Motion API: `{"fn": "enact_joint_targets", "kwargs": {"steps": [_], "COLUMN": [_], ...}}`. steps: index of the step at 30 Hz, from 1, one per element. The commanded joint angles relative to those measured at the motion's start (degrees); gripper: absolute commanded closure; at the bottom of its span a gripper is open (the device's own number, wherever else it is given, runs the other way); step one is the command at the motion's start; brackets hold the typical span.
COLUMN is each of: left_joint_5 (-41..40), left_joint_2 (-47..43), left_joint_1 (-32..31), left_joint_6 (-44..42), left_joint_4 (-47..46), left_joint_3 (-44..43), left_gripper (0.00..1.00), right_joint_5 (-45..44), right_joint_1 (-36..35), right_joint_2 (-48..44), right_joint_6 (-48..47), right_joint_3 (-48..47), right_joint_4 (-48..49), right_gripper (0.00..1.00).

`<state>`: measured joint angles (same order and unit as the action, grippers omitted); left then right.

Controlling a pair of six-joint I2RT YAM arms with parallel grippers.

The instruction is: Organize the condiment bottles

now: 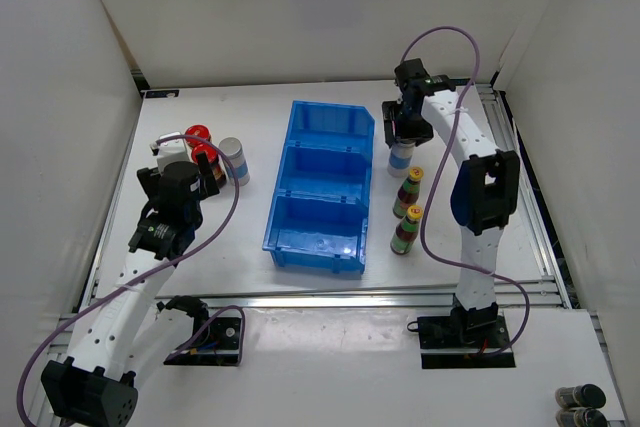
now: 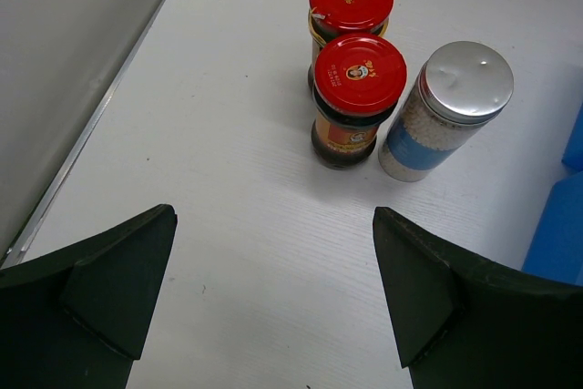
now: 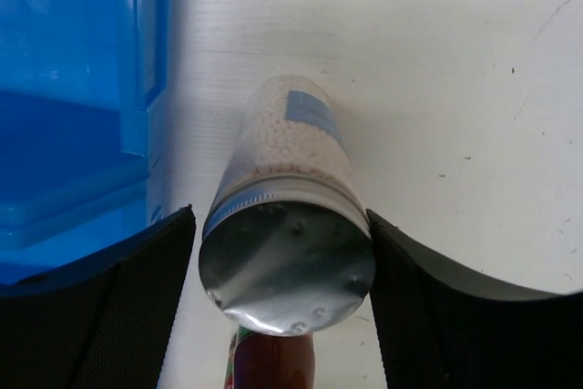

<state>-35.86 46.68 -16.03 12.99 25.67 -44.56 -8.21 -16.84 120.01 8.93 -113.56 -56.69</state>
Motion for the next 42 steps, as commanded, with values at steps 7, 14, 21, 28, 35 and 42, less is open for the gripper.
{"fn": "enact_joint_targets", "kwargs": {"steps": [7, 14, 21, 28, 35, 42], "left_joint_5": [-0.44, -0.97, -0.97, -0.97, -0.97, -0.97], "left_joint_2": [0.78, 1.31, 1.84, 1.84, 1.84, 1.31], "left_joint_1": [-0.32, -0.84, -1.37, -1.37, -1.37, -1.37], "left_joint_6": [0.45, 0.45, 0.45, 0.45, -0.07, -0.07], "left_joint_4": [-0.36, -0.36, -0.36, -0.36, -0.36, -0.36], "left_joint_3": [-0.27, -0.27, -0.27, -0.27, -0.27, 0.26], "left_gripper": [0.00, 0.00, 0.00, 0.00, 0.00, 0.00], "right_joint_5": [1.88, -0.22, -1.55, -0.50, 5.47, 10.05], "right_joint_1": [1.37, 1.37, 0.68, -3.28, -7.15, -10.05], "right_joint_2": [1.46, -1.09, -4.42, 0.40, 4.62, 7.35], "right_joint_6": [1.27, 1.27, 1.27, -0.40, -1.63, -2.86], "right_joint_3": [1.23, -0.08, -11.50, -28.19, -34.10, -32.70], "right_joint_4": [1.84, 2.37, 0.00, -3.69, -0.28, 4.21], "right_gripper": [0.54, 0.94, 1.00, 1.00, 1.00, 1.00]}}
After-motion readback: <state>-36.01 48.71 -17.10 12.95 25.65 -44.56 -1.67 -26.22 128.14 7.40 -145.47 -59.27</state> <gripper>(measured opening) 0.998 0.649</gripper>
